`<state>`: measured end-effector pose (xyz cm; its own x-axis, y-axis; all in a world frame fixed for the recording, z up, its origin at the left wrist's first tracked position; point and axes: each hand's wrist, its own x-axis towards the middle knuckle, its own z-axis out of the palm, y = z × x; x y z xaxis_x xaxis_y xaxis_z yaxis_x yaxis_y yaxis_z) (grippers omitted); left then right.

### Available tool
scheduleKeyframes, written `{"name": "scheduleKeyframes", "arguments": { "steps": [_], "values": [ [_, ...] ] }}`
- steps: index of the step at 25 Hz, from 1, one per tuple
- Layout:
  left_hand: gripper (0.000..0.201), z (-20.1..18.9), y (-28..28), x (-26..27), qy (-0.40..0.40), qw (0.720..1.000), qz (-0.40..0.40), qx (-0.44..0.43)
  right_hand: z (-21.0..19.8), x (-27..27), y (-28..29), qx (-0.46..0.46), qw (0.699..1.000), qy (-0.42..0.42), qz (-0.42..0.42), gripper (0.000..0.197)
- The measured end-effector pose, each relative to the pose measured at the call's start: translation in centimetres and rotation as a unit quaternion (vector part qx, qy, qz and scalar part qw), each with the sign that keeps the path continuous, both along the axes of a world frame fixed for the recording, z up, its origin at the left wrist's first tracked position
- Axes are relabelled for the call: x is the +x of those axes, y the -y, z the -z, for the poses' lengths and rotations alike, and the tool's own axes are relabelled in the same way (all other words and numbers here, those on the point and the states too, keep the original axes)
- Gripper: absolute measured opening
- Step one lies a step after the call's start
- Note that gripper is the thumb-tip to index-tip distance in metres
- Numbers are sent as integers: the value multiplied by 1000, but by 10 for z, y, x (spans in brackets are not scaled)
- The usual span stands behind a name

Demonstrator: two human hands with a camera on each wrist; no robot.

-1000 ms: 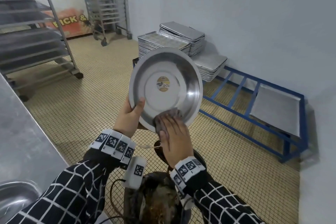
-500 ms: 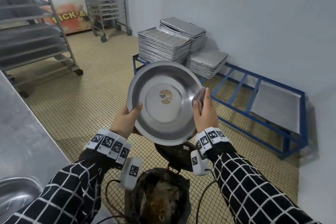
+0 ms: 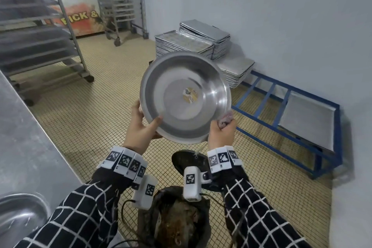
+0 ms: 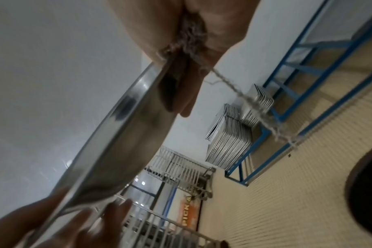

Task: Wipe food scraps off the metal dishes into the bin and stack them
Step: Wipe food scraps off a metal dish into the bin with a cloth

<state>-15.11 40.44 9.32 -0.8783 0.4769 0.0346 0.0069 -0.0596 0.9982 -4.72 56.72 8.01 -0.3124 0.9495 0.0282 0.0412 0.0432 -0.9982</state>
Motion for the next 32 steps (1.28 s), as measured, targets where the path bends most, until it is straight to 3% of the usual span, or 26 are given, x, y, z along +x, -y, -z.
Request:
{"name": "scheduleKeyframes", "arguments": {
  "steps": [3,5,9,12,15,17,19,21,23,26,29,32],
  "values": [
    [63,-6,-7,11,6,1000,23,14,-4,-9,23,-17,998,-55,4,20],
    [49,-8,-7,12,51,998,5,34,-7,-10,27,-19,998,-62,-27,18],
    [39,-11,1,3,83,994,-49,49,-6,-4,21,10,993,33,-117,7],
    [38,-13,6,-3,56,996,-65,31,5,3,24,80,989,65,-110,6],
    [27,-12,7,-7,42,997,-70,1,5,4,34,162,970,69,-165,23],
    [21,-13,4,-4,28,997,-63,-15,3,-3,46,221,935,108,-255,44],
    [22,-17,-1,-2,8,998,-60,-17,3,-7,66,339,865,178,-325,51],
    [17,-23,-2,-2,-11,998,-63,-9,8,-4,80,433,804,193,-359,60],
    [10,-26,1,-4,-18,998,-63,-2,13,-2,73,472,760,242,-376,63],
    [11,-27,9,-10,-18,998,-64,2,28,-5,33,522,691,377,-329,70],
    [17,-24,10,-8,-24,998,-59,3,36,-6,11,490,706,418,-295,83],
    [21,-24,4,-4,-40,997,-62,11,28,-4,45,481,749,307,-336,75]
  ]
}}
